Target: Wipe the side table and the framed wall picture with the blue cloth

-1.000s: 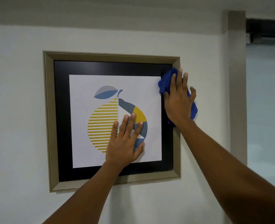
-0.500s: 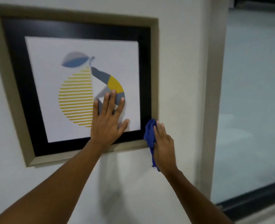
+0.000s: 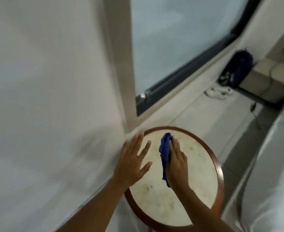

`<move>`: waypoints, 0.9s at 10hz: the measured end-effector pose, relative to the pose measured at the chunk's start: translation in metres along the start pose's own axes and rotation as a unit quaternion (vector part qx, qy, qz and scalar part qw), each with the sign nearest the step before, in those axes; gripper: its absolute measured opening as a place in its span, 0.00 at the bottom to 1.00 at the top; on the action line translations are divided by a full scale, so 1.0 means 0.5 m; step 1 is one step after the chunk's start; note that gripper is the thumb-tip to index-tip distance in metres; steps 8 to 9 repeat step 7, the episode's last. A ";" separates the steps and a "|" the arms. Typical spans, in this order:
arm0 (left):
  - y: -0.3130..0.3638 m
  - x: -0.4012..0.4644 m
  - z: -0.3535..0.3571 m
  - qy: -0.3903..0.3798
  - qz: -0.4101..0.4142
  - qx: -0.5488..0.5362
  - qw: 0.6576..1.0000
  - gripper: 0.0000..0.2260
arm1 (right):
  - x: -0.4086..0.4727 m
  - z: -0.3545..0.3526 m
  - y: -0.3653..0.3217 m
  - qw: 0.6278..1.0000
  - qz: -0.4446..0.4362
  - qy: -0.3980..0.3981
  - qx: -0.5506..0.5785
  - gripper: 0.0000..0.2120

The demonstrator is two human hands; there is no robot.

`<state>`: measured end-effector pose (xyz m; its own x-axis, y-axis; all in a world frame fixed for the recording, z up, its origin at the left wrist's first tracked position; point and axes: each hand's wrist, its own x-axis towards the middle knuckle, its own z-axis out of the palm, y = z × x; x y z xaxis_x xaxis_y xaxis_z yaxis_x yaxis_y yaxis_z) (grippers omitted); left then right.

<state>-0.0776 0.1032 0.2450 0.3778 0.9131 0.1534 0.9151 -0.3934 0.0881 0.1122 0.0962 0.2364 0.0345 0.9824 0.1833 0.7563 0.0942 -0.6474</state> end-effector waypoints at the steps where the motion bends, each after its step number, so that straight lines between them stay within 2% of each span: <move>1: 0.079 -0.026 0.189 -0.085 0.014 -0.041 0.995 0.32 | -0.083 0.066 0.177 0.991 0.045 -0.061 -0.114 0.28; 2: 0.145 -0.056 0.362 -0.148 0.043 -0.056 0.986 0.33 | -0.147 0.146 0.319 0.971 0.072 -0.141 -0.179 0.34; 3: 0.186 -0.085 0.554 -0.221 0.073 -0.067 0.970 0.36 | -0.186 0.264 0.451 0.942 0.069 -0.237 -0.227 0.27; 4: 0.185 -0.105 0.630 -0.250 0.073 -0.069 0.963 0.35 | -0.211 0.326 0.501 0.941 0.076 -0.234 -0.232 0.25; 5: 0.170 -0.108 0.665 -0.249 0.081 -0.043 0.964 0.32 | -0.234 0.347 0.523 0.943 0.063 -0.214 -0.247 0.26; 6: 0.170 -0.071 0.628 -0.293 0.076 -0.021 0.953 0.32 | -0.191 0.320 0.511 0.930 0.067 -0.268 -0.244 0.28; 7: 0.189 -0.025 0.525 -0.356 0.066 -0.009 0.932 0.30 | -0.120 0.239 0.453 0.899 0.103 -0.371 -0.209 0.27; 9: 0.189 -0.025 0.525 -0.356 0.066 -0.009 0.932 0.30 | -0.120 0.239 0.453 0.899 0.103 -0.371 -0.209 0.27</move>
